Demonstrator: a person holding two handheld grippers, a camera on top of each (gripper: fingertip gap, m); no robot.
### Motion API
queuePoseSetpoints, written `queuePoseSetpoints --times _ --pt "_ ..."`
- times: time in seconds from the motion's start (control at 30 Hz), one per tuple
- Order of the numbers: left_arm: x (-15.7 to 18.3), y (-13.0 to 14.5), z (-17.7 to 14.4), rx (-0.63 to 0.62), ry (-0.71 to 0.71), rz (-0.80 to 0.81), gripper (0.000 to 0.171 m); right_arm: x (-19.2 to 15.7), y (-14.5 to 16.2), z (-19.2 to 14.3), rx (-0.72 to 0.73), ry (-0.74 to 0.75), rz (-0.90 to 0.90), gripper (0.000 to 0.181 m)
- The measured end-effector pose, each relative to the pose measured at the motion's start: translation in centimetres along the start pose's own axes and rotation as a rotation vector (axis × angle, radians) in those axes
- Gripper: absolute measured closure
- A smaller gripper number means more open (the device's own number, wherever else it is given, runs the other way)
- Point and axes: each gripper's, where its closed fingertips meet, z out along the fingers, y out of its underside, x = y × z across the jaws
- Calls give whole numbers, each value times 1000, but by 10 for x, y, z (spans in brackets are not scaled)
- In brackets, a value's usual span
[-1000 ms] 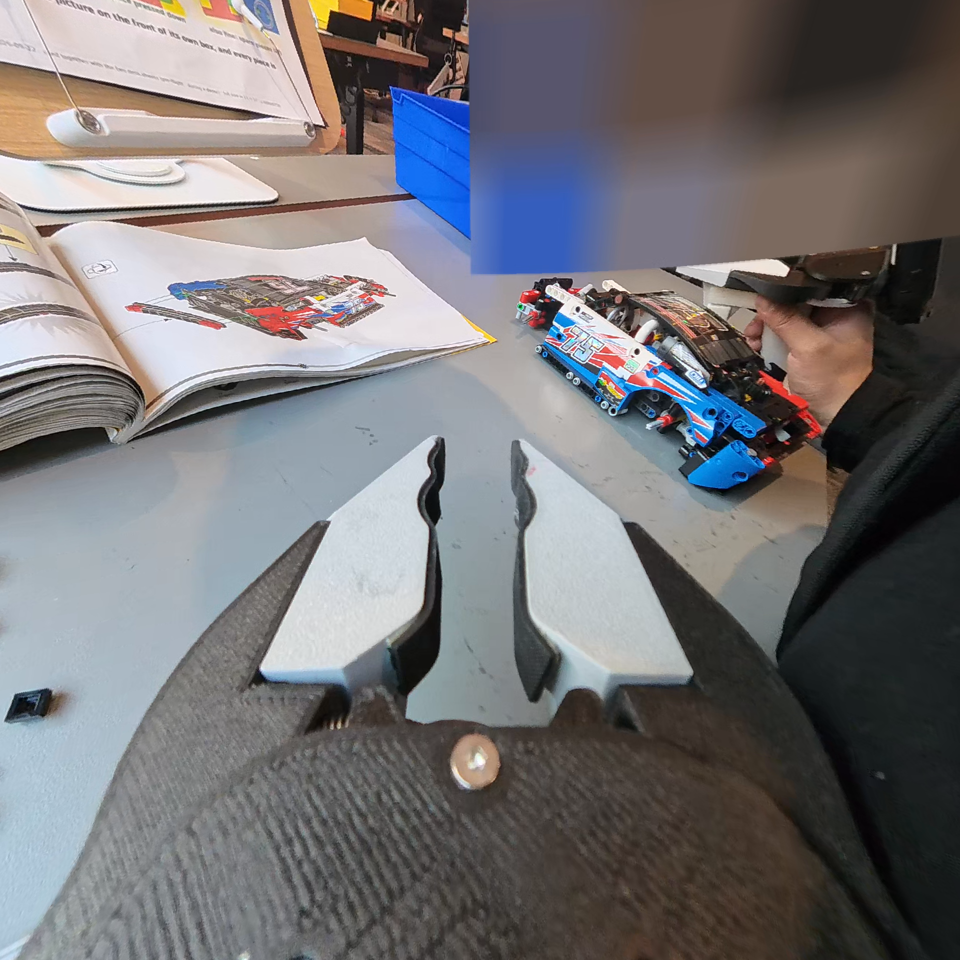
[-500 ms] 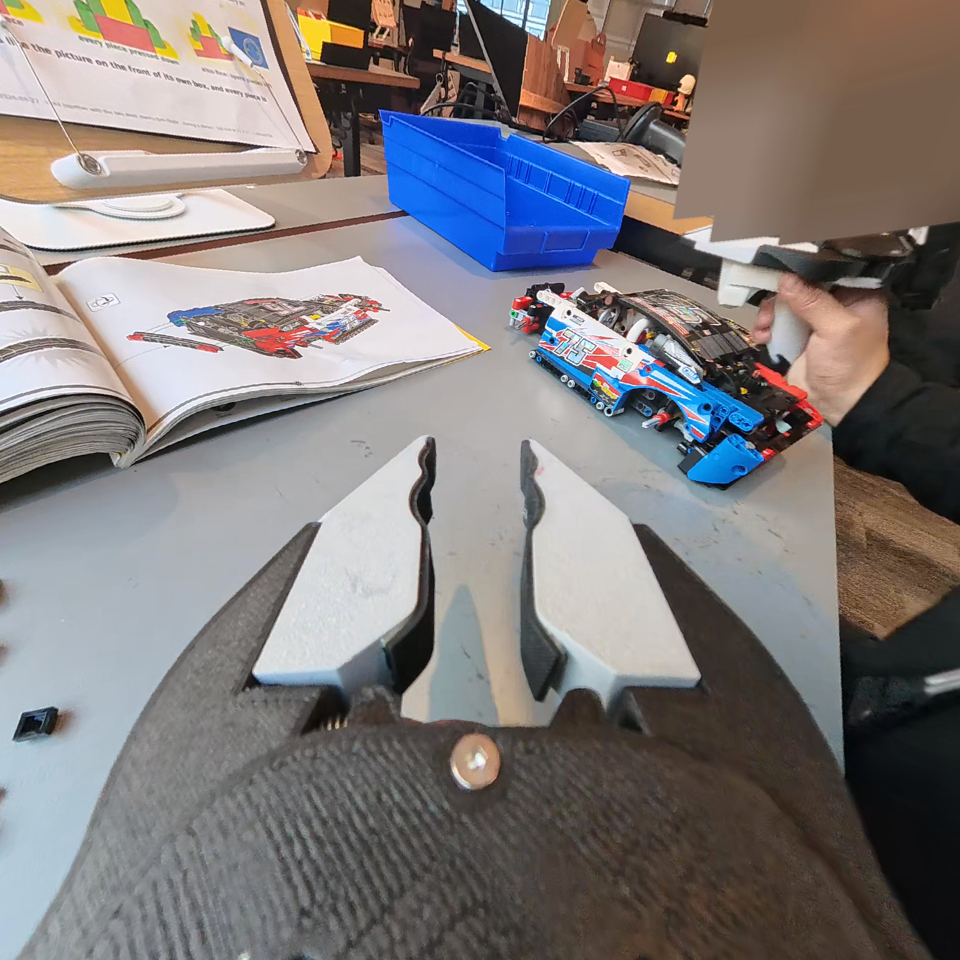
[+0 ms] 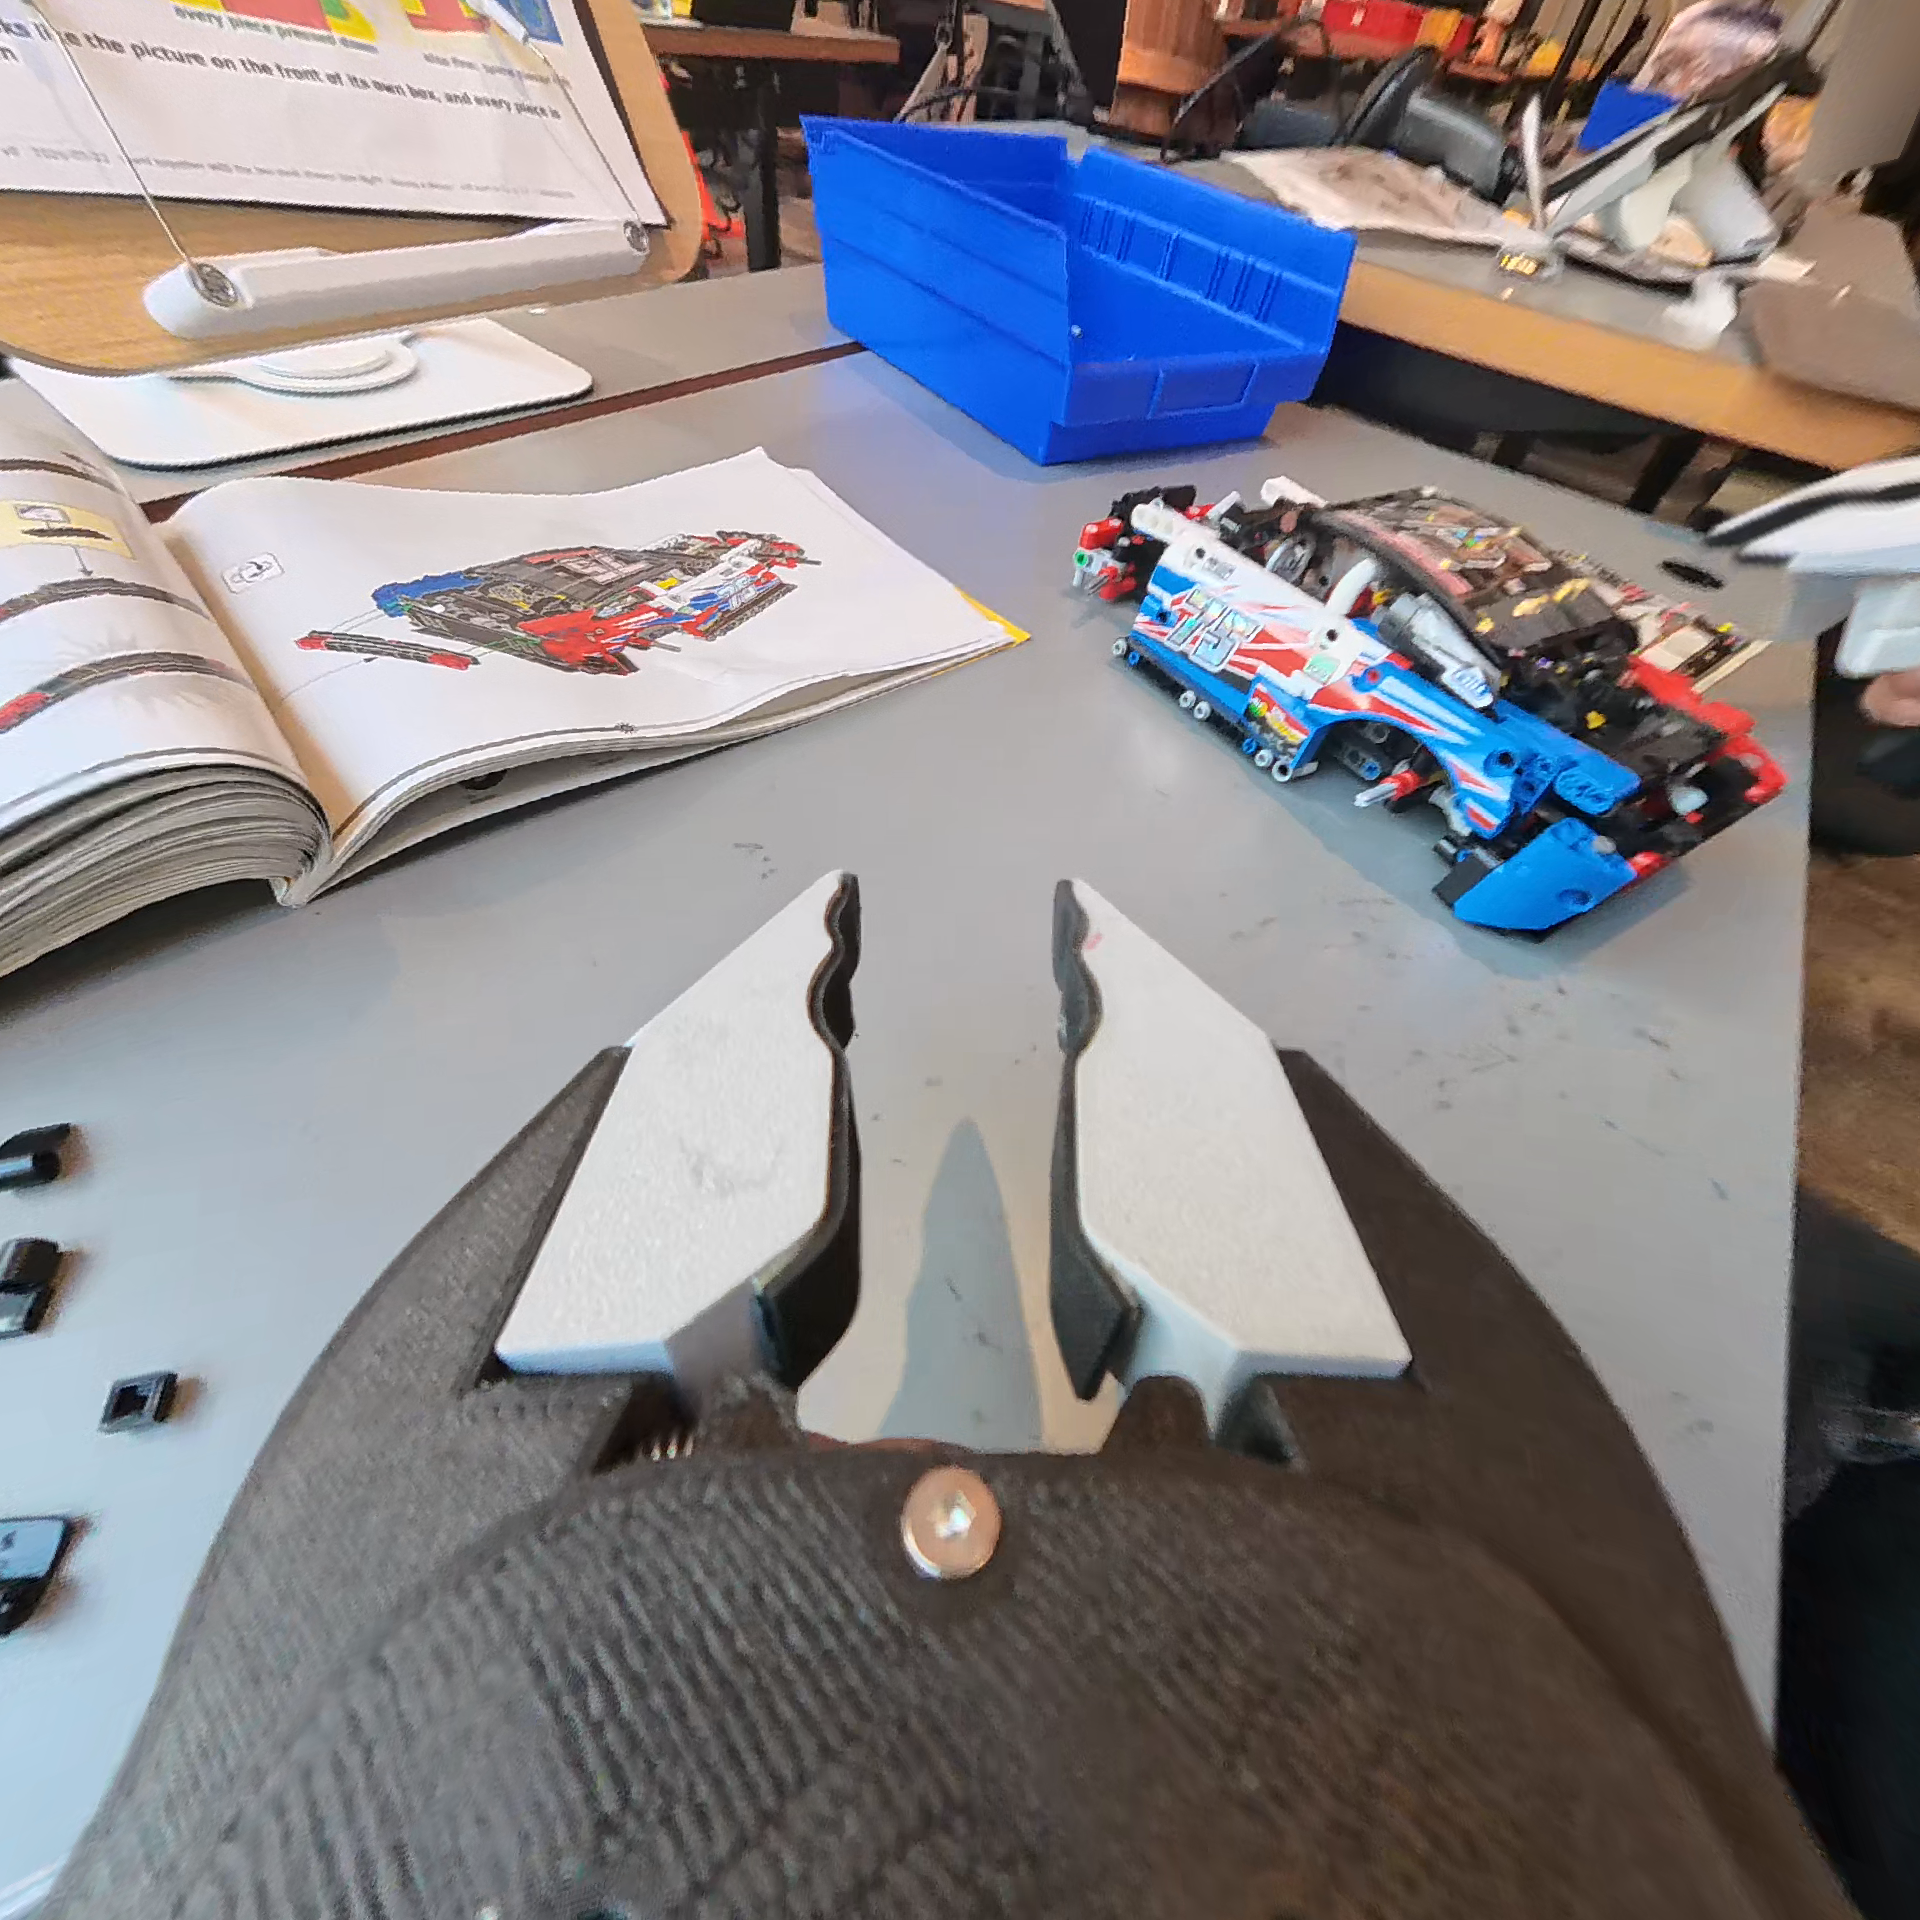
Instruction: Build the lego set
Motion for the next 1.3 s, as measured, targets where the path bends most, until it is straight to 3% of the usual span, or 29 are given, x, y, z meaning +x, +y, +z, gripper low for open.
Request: queuePoseSetpoints --times 0.17,0.43,0.73,0.97,1.17,1.3 --pt "0 11 9 -88 -52 64 131 32 -8 -37 72 178 65 169" --pt "-7 21 16 -170 -99 61 128 48 -13 -69 178 229 110 169" --pt "-13 28 19 -223 -136 51 125 47 -7 -63 171 209 112 169" --pt "-26 44 27 -339 -204 -77 98 45 -15 -45 115 180 119 164" --pt "-21 27 30 -304 -161 -99 89 33 -19 -22 51 140 105 164" --pt "-36 15 24 -319 -180 -110 88 30 -23 -13 29 145 113 164"
